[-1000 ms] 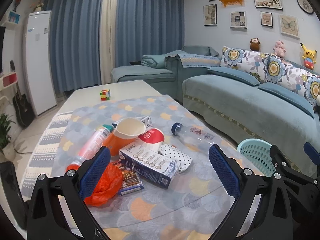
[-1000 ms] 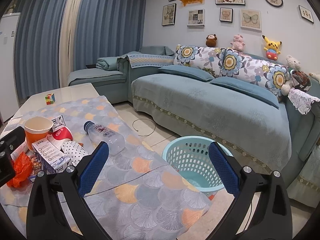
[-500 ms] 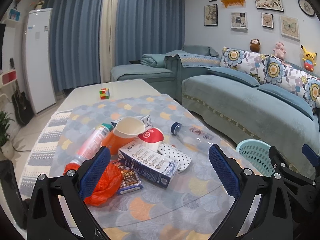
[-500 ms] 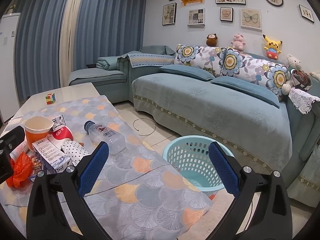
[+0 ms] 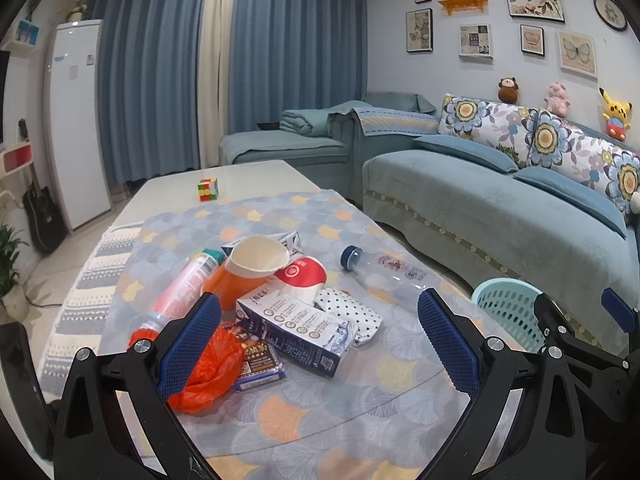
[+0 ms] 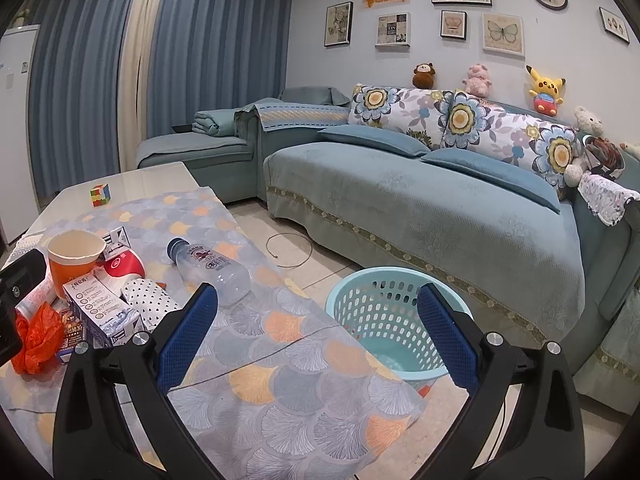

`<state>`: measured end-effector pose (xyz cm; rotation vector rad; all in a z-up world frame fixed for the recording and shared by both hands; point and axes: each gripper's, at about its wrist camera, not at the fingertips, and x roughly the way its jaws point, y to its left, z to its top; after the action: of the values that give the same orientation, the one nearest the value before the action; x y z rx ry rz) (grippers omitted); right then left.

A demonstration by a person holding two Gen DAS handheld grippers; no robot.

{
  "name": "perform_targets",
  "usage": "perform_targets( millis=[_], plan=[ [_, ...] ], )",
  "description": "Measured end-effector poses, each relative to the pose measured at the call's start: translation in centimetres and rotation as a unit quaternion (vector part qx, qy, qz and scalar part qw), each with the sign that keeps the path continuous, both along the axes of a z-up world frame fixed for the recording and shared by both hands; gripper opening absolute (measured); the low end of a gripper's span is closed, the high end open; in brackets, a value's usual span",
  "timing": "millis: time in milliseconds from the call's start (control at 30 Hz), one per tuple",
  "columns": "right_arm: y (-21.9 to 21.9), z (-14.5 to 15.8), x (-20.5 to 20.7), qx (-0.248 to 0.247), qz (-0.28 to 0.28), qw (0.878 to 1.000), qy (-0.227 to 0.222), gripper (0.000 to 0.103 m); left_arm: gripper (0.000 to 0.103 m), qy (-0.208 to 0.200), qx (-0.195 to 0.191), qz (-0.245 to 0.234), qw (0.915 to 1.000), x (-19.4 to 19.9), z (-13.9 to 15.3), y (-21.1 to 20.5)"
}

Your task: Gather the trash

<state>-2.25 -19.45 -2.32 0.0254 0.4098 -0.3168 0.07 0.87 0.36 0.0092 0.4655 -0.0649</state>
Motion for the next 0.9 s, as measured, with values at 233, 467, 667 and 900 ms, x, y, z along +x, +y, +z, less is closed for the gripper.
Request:
perform_targets(
  millis=[233, 467, 667, 900],
  plan=[
    [0.0, 0.0, 0.1, -0.002, -0.001, 1.0, 0.0, 0.095, 0.096, 0.0, 0.0, -0.001, 1.0, 0.0, 0.0, 0.0],
    [0.0, 0.0, 0.1, -0.001, -0.001, 1.0, 0.002, 0.095, 0.096, 0.0, 0.0, -0.001, 1.0, 0.0, 0.0, 0.0],
    [0.0, -0.1, 0.4, 0.0, 0.0, 1.0, 0.006, 0.095, 0.096, 0.0, 0.0, -0.001, 1.0, 0.0, 0.0, -0.1],
    [0.0, 0.0, 1.3, 0.003, 0.036, 0.999, 0.008, 0.095, 0.096, 0.003, -0.005, -0.001, 1.0, -0.1, 0.0, 0.1]
  ],
)
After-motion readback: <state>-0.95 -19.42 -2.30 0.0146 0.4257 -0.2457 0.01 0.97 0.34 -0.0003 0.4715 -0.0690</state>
